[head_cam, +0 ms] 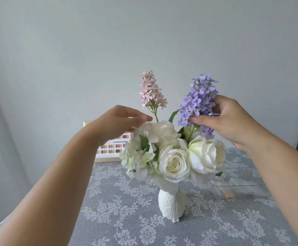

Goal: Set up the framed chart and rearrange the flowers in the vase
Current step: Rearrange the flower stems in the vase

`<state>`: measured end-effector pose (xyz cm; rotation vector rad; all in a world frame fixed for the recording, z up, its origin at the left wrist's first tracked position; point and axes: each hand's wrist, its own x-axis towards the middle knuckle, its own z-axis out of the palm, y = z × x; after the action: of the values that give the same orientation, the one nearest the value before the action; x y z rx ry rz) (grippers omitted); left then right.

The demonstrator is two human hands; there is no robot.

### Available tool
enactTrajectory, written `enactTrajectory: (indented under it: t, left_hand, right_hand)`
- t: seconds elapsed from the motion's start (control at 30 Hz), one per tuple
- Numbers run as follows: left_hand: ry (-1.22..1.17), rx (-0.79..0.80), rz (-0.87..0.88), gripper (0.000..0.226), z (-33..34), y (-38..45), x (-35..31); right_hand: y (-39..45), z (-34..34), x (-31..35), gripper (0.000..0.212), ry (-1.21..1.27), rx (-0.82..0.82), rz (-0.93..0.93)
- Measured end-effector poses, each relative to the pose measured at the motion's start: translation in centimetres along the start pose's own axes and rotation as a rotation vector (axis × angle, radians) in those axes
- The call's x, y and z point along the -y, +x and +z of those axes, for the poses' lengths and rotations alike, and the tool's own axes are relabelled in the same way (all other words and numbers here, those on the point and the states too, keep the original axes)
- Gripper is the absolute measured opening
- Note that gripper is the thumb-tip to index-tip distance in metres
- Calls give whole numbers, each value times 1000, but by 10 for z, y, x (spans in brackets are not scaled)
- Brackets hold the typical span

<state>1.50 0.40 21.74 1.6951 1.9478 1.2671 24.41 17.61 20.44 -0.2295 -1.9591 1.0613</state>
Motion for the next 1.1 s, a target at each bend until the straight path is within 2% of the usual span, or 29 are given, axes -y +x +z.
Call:
enactTrajectory:
  t: [0.1,0.27,0.33,0.4,0.47,0.5,0.57,0.6,0.63,0.73,0.87,0.93,1.0,1.1]
  left_hand:
    - [67,24,18,15,9,2,2]
    - [117,23,34,26,18,10,3]
    - [135,42,51,16,16,10,0]
    - [94,-31,49,10,8,12,-3]
    - [45,-174,-43,10,1,23,-1]
    - [87,-195,-114,16,0,29,2]
    - [262,-115,-240,25,8,42,8]
    - [311,-63,-259,22,13,48,10]
    - [313,-22,-252,20,18,54,10]
    - [135,34,-178,34,24,64,10]
    - [107,-158,-118,9,36,68,4]
    - [185,-220,-68,17,41,67,-1]
    - [258,-256,-19,14,45,66,-9]
    - [344,-306,27,21,48,61,-16]
  right_hand:
    - [1,2,0,28,-3,-11,-14]
    - [4,5,-2,26,-28,-22,-16]
    - [6,4,-3,24,-33,-16,-7]
    - [8,3,-3,23,-16,1,2]
    - [12,2,-2,23,-12,0,-5]
    - [15,2,-1,22,-18,-7,-15]
    - [19,5,3,22,-32,-14,-32]
    - [21,5,6,22,-36,-9,-39]
    - [24,5,7,21,-43,0,-52]
    - [32,6,11,24,-89,57,-62]
    - [42,10,8,21,-146,48,-49]
    - [48,13,5,21,-165,6,-29]
    - [52,18,2,18,-179,-42,-10]
    - [54,23,-5,17,-108,-104,35]
